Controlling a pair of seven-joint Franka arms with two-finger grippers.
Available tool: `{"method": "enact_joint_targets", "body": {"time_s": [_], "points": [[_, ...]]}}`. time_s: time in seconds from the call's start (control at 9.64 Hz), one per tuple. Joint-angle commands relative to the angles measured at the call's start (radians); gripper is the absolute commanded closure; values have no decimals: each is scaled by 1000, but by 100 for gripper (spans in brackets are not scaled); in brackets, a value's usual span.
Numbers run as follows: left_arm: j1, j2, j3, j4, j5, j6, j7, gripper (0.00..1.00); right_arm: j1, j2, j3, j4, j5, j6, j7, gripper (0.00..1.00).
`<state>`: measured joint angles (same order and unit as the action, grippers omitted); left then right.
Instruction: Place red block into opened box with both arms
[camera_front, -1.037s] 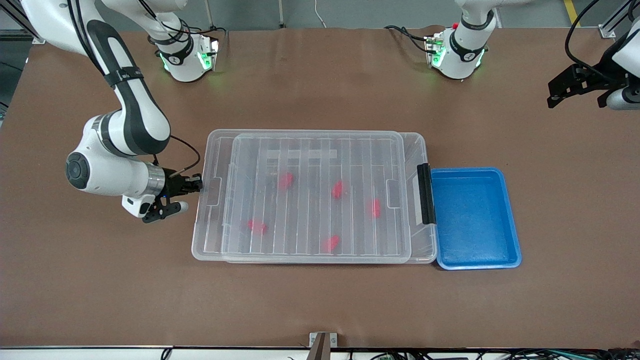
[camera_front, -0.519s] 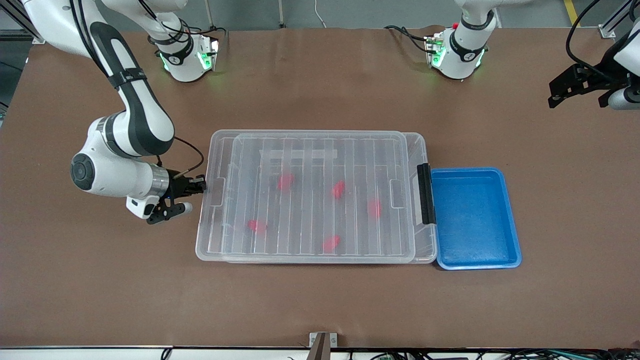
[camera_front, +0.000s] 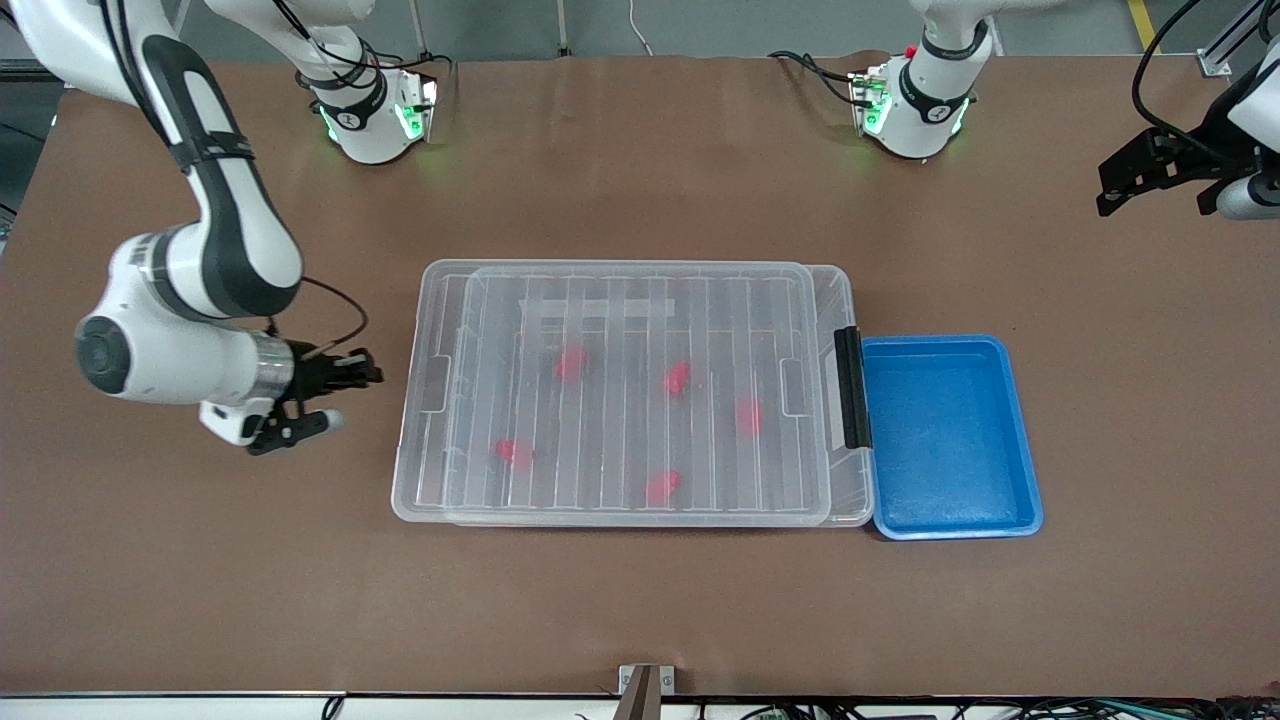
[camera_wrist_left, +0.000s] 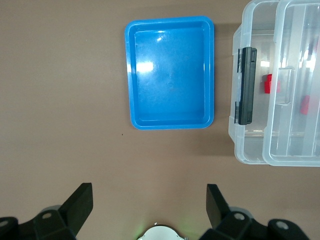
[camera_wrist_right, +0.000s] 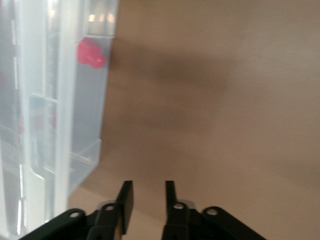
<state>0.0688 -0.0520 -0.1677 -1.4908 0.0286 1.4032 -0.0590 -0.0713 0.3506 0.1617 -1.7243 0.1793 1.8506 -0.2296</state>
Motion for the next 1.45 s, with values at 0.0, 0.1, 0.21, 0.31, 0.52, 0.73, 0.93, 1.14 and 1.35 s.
{"method": "enact_joint_targets", "body": {"time_s": [0.0, 0.1, 0.21, 0.31, 0.52, 0.73, 0.93, 1.14, 1.35], "points": [[-1, 11, -3, -11, 13, -18, -2, 0, -5, -132, -49, 16, -75, -50, 147, 0], [2, 11, -3, -11, 7, -18, 1, 0, -5, -191, -53, 17, -148, -45, 261, 0], [3, 11, -3, -11, 5, -18, 2, 0, -10, -238, -56, 23, -206, -47, 320, 0], [0, 11, -3, -11, 7, -18, 1, 0, -11, -271, -86, 61, -207, -72, 334, 0], [0, 12, -4, -11, 10, -18, 1, 0, -13, -283, -157, 226, -196, -283, 338, 0], [2, 12, -4, -11, 10, -18, 1, 0, -13, -288, -154, 386, -202, -471, 311, 0], [-1, 12, -4, -11, 10, -18, -1, 0, -15, -331, -156, 326, -205, -478, 309, 0], [-1, 12, -4, -11, 8, -18, 1, 0, -18, -358, -159, 275, -204, -447, 309, 0], [-4, 12, -6, -11, 8, -18, -1, 0, -30, -386, -160, 205, -201, -383, 309, 0]]}}
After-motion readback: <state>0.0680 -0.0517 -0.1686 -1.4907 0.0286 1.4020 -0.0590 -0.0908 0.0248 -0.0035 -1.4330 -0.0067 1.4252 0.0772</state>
